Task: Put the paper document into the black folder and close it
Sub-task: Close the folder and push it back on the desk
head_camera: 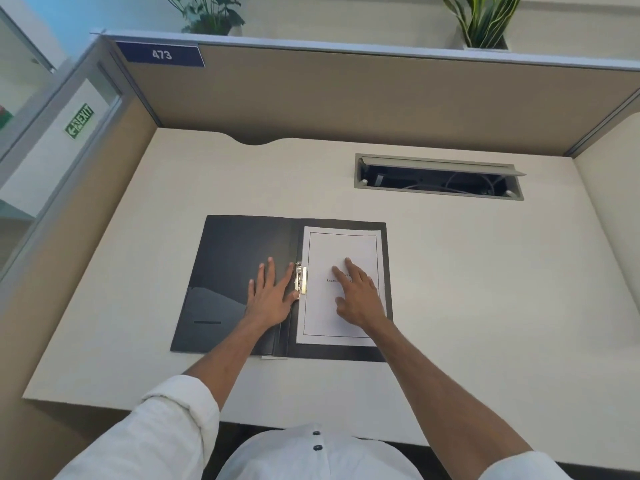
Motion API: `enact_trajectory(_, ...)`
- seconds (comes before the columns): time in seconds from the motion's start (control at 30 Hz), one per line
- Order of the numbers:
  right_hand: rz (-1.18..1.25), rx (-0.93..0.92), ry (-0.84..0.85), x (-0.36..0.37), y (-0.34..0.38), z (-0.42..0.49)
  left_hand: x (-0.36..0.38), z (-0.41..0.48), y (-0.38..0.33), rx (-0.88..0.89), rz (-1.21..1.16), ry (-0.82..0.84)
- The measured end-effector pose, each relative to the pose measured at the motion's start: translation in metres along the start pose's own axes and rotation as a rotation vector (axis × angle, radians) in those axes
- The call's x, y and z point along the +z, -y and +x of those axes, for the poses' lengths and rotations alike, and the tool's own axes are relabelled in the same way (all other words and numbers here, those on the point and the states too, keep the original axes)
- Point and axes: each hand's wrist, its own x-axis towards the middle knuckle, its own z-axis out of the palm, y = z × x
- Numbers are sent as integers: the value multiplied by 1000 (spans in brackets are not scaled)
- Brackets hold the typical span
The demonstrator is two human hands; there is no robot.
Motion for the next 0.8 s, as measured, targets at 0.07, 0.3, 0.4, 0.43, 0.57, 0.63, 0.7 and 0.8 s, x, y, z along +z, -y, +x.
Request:
enact_trajectory(0.07, 6, 1, -18, 0, 0, 0, 1, -4, 3, -1, -18, -76)
enact_trajectory(0.3, 49, -74, -110, 4, 40, 9, -14, -27, 59, -114, -40, -255)
enact_trajectory(0.4, 70, -190, -69, 11, 76, 18, -24, -39, 90, -219, -58, -295)
enact_trajectory(0.43, 61, -228, -54, 15, 88, 21, -26, -43, 100, -246, -56, -315)
enact_trajectory(0.57, 66, -317, 1, 30, 131, 27, -34, -60, 132, -355, -186, -356)
enact_trajectory(0.63, 80, -331, 30, 38, 148, 28, -38, -65, 142, -401, -364, -353)
enact_trajectory(0.7, 85, -339, 48, 46, 160, 30, -43, -69, 150, -419, -500, -357)
enact_trajectory(0.8, 100, -347, 97, 57, 170, 34, -58, -77, 154, -460, -618, -406)
